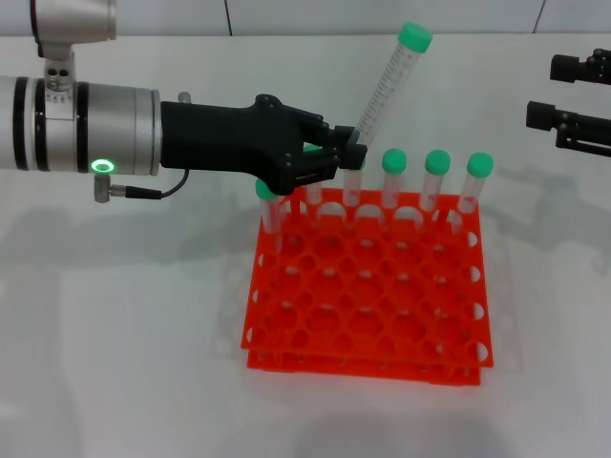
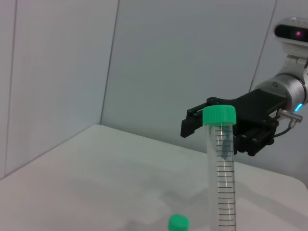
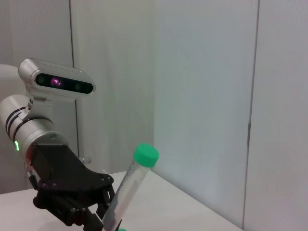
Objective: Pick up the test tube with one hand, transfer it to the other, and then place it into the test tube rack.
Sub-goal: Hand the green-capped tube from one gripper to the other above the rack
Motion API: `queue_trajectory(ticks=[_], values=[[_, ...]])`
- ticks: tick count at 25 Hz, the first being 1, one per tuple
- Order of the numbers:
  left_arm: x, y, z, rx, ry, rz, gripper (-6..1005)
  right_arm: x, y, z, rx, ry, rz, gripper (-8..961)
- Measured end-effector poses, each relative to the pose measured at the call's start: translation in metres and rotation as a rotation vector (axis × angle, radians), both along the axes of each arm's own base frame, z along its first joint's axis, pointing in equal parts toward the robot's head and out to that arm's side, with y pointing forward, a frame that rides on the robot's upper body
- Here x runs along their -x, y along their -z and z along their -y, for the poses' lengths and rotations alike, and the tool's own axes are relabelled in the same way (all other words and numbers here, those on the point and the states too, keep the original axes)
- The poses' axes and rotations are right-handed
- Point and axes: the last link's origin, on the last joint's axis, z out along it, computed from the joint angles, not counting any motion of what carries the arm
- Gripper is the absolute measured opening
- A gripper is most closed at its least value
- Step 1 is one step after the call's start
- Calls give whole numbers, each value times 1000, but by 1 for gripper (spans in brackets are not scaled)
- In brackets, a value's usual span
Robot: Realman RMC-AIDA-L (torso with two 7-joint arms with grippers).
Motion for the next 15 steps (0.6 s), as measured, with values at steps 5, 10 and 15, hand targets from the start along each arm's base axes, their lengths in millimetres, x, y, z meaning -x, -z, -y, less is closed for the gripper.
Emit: queue_trajectory(ticks=[5, 10, 15], values=[[0, 1, 1, 5, 4, -2, 190, 0, -1, 3, 4, -5, -12, 634], [0, 1, 0, 3, 7, -5, 190, -1, -7, 6, -1, -12, -38, 634], [0, 0, 0, 0, 9, -7, 190, -2, -7, 8, 6, -13, -43, 634]])
